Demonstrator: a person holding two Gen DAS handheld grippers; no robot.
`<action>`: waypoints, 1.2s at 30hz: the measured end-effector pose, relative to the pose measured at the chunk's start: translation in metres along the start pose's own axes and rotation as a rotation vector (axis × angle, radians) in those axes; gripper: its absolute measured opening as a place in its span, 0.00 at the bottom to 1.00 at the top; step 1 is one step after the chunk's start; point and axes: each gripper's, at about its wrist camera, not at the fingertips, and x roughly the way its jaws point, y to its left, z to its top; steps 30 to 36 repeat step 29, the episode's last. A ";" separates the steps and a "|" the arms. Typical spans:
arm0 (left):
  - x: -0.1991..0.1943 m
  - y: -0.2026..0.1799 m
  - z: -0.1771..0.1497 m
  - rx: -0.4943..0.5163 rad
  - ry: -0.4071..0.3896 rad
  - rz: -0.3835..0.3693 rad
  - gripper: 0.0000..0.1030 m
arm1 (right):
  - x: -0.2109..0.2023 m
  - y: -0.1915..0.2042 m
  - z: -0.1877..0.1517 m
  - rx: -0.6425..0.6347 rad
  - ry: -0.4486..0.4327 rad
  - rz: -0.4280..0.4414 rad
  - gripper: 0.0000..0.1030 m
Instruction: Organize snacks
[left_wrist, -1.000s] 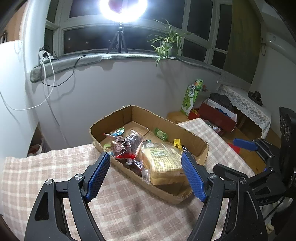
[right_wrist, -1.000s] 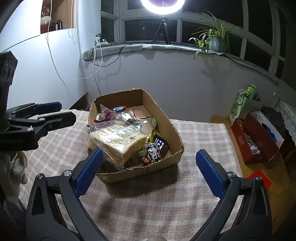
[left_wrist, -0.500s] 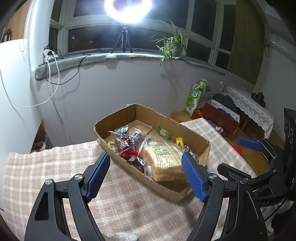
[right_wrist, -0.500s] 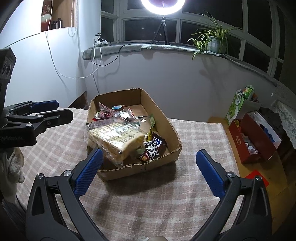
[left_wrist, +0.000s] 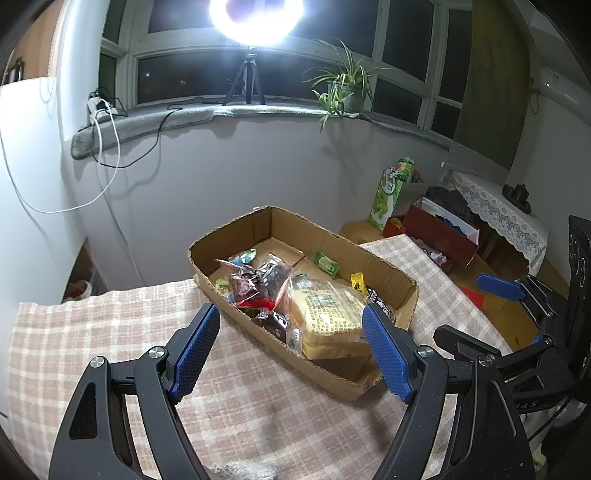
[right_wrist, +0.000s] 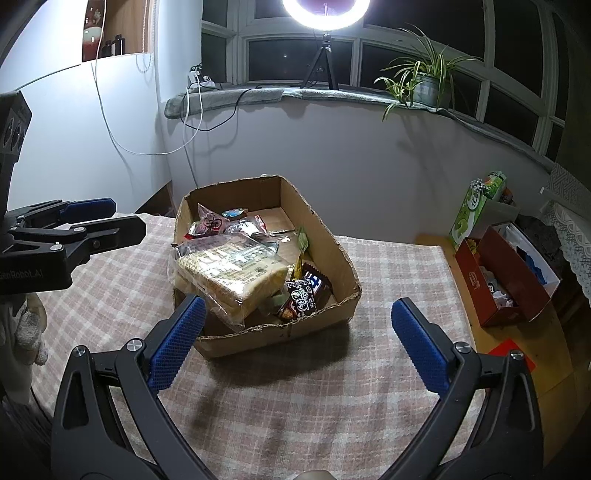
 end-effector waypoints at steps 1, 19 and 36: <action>0.000 0.000 0.000 0.000 -0.001 0.000 0.77 | 0.000 0.000 0.000 0.000 0.000 0.001 0.99; 0.001 -0.001 -0.001 -0.003 0.002 -0.004 0.77 | 0.002 -0.001 -0.005 -0.007 0.012 -0.004 0.99; 0.000 -0.002 -0.003 0.011 -0.012 -0.008 0.77 | 0.005 -0.003 -0.009 -0.008 0.019 -0.013 0.99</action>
